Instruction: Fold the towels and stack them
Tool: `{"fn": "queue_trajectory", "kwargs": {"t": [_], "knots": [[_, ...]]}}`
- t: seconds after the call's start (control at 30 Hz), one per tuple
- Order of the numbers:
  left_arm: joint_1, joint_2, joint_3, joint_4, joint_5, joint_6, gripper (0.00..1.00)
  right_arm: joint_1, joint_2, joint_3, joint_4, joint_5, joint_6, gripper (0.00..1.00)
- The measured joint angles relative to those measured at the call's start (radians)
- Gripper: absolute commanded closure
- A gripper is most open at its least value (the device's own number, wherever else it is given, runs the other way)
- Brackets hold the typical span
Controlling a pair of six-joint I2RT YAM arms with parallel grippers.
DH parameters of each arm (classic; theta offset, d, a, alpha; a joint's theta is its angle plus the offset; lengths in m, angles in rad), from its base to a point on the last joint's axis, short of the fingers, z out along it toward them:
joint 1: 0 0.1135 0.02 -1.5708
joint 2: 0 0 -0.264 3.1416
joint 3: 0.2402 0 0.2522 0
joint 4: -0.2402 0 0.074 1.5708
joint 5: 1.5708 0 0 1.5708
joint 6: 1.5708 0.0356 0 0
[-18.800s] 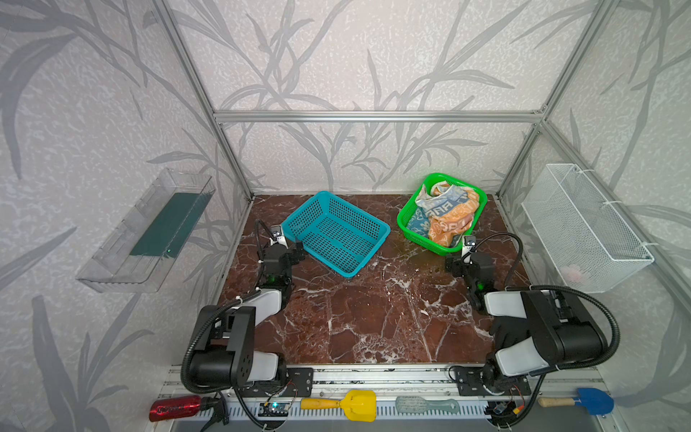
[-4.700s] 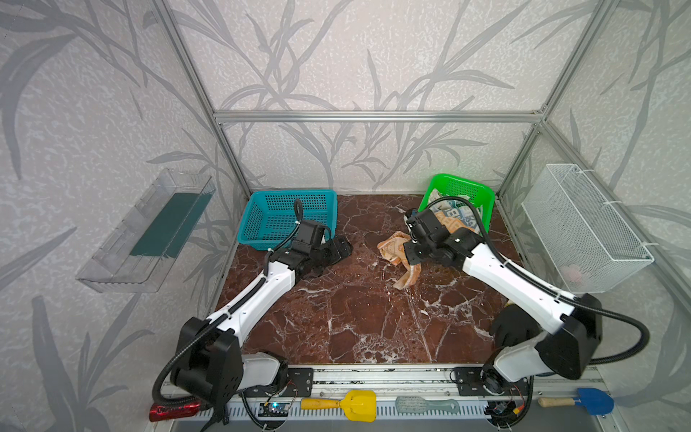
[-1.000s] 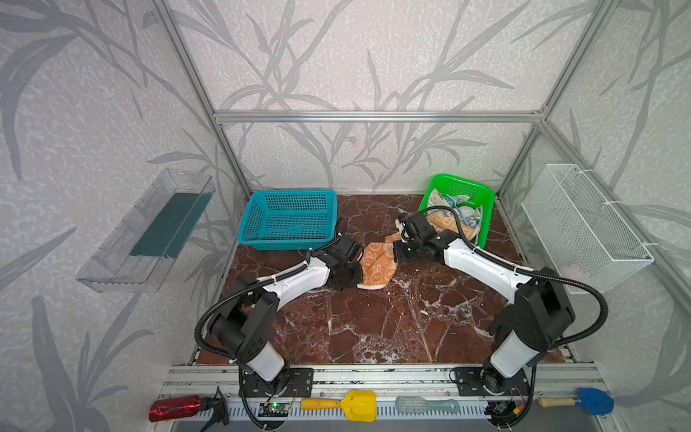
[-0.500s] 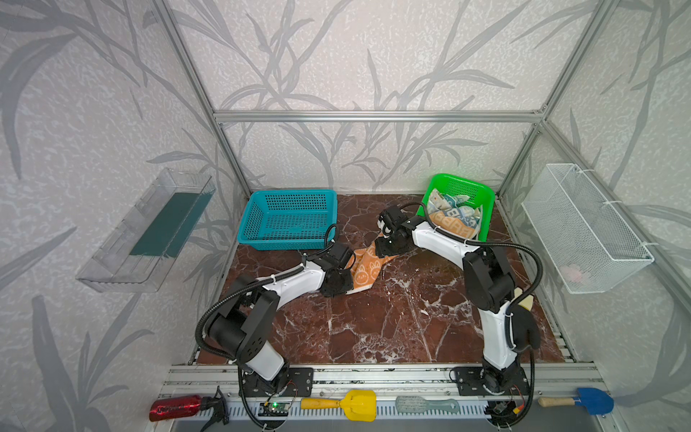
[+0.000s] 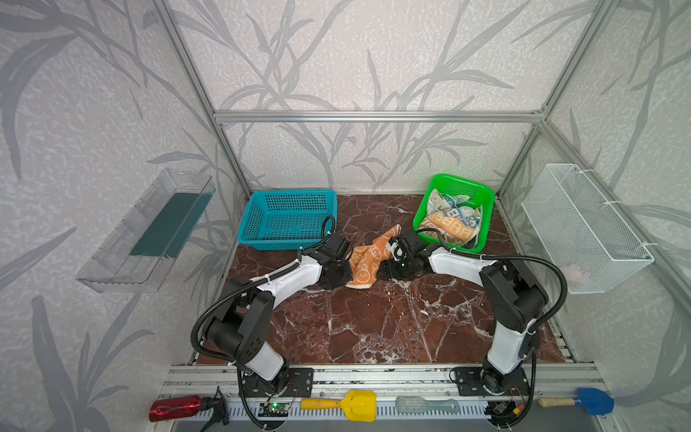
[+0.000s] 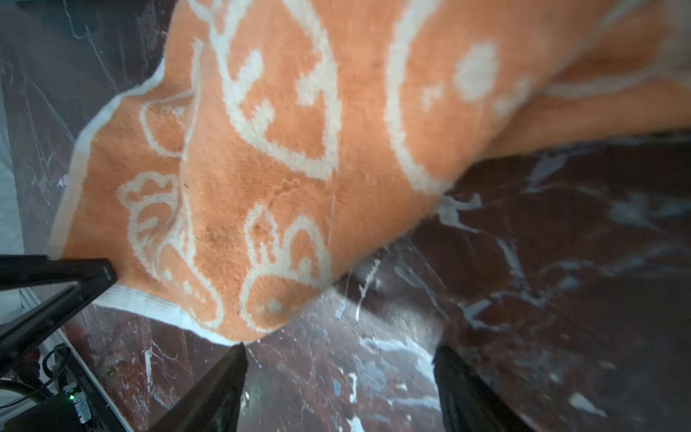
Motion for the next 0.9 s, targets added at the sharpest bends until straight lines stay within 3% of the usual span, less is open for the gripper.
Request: {"fn": "queue_trajectory", "kwargs": {"t": [0.1,0.13,0.2,0.23,0.3,0.4,0.53,0.73,0.77,0.83,0.9], "knots": [[0.001,-0.021,0.000,-0.010,0.000,0.000,1.00,0.002,0.029,0.003,0.089,-0.034,0.038,0.24],[0.001,-0.026,0.000,-0.012,0.000,0.000,1.00,0.002,0.042,0.006,0.118,-0.043,0.051,0.30],[0.003,-0.033,0.000,-0.014,0.000,0.000,1.00,0.002,0.073,0.020,0.178,-0.056,0.086,0.48],[0.003,-0.036,0.000,-0.015,0.000,-0.001,1.00,0.002,0.086,0.023,0.202,-0.056,0.100,0.64],[0.003,-0.041,0.000,-0.015,0.000,-0.002,1.00,0.002,0.093,0.023,0.212,-0.045,0.121,0.84],[0.004,-0.044,-0.001,-0.010,0.008,-0.004,1.00,0.006,0.079,0.050,0.149,0.016,0.104,0.97],[0.003,-0.044,-0.023,0.020,0.025,-0.018,1.00,0.044,0.042,0.224,-0.111,0.220,-0.003,0.98],[0.002,-0.056,-0.077,0.098,0.047,-0.045,1.00,0.184,0.033,0.564,-0.446,0.491,-0.167,0.95],[0.006,-0.069,-0.090,0.106,0.047,-0.047,1.00,0.206,0.053,0.613,-0.493,0.524,-0.179,0.93],[0.021,-0.113,-0.125,0.108,0.046,-0.052,1.00,0.228,0.109,0.686,-0.554,0.566,-0.189,0.75],[0.050,-0.175,-0.178,0.096,0.035,-0.054,1.00,0.228,0.178,0.722,-0.584,0.581,-0.196,0.65]]}}
